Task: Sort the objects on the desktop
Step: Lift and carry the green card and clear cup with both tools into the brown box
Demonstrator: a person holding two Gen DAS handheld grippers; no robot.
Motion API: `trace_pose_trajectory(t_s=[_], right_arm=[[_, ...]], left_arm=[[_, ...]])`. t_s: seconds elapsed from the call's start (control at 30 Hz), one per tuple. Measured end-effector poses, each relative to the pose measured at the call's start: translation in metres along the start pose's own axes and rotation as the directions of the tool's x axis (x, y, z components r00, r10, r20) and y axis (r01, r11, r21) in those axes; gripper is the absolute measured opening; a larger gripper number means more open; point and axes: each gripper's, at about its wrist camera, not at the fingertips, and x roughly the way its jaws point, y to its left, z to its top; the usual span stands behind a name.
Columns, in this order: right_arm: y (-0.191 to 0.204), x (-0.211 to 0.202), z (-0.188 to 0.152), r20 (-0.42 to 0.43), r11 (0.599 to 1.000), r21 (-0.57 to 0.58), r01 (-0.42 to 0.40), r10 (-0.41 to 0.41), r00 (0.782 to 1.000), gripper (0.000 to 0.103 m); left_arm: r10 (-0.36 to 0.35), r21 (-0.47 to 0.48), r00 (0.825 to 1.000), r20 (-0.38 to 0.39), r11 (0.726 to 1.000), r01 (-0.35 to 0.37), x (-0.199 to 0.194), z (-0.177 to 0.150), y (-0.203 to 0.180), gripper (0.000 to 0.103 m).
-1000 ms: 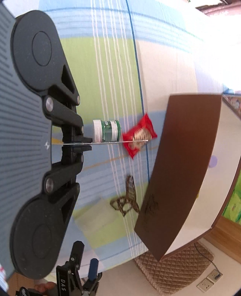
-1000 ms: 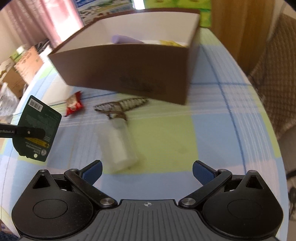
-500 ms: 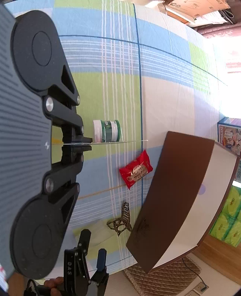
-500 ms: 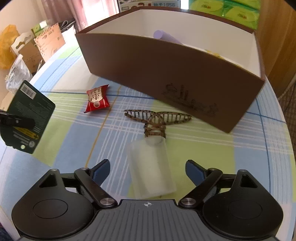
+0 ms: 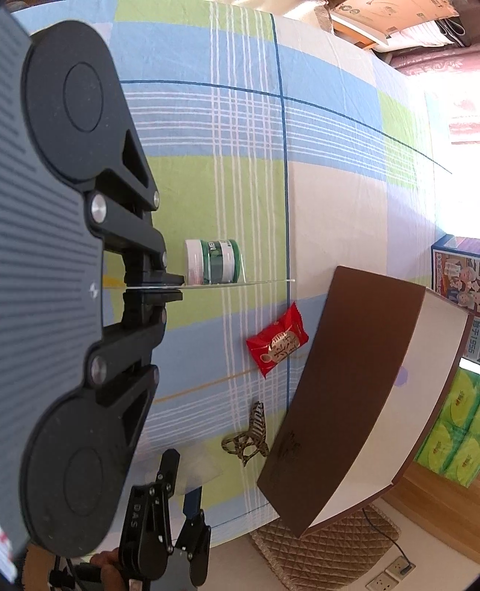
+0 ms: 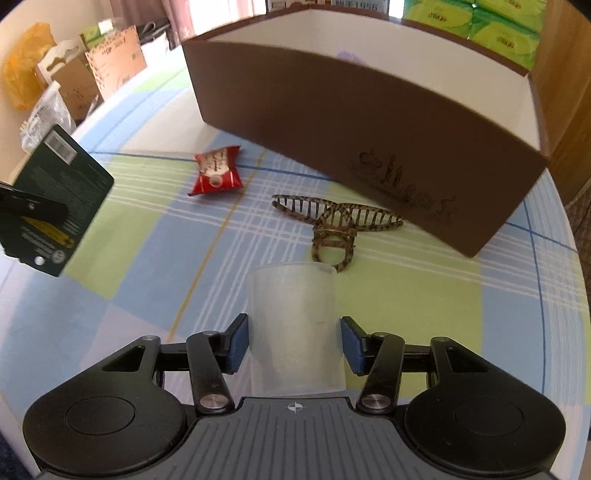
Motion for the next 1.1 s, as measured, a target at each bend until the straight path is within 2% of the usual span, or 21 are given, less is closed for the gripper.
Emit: trace_pose_trajectory(t_s=[0.27,0.53,0.83,1.1], right_arm=[[-0.007,-0.036,0.000,0.037,0.998,0.063,-0.016,0.014,0.999,0.050],[-0.022,-0.066,0.011,0.077,0.996,0.091,-0.009,0.002,0.997,0.050],[-0.044,-0.088,0.043,0.149,0.994,0.105,0.002,-0.017,0.989,0.050],[-0.059,-0.096,0.086,0.218,0.995,0.096,0.007,-0.028,0.975,0.050]], left_arm=[[-0.021,0.026,1.000,0.020,0.999,0.020,-0.010,0.004,-0.004,0.000],[-0.040,0.083,0.997,0.065,0.996,0.035,-0.023,0.026,-0.011,0.000],[-0.068,0.163,0.989,0.132,0.986,0.046,-0.034,0.067,-0.028,0.000],[-0.090,0.240,0.974,0.208,0.970,0.039,-0.036,0.121,-0.052,0.000]])
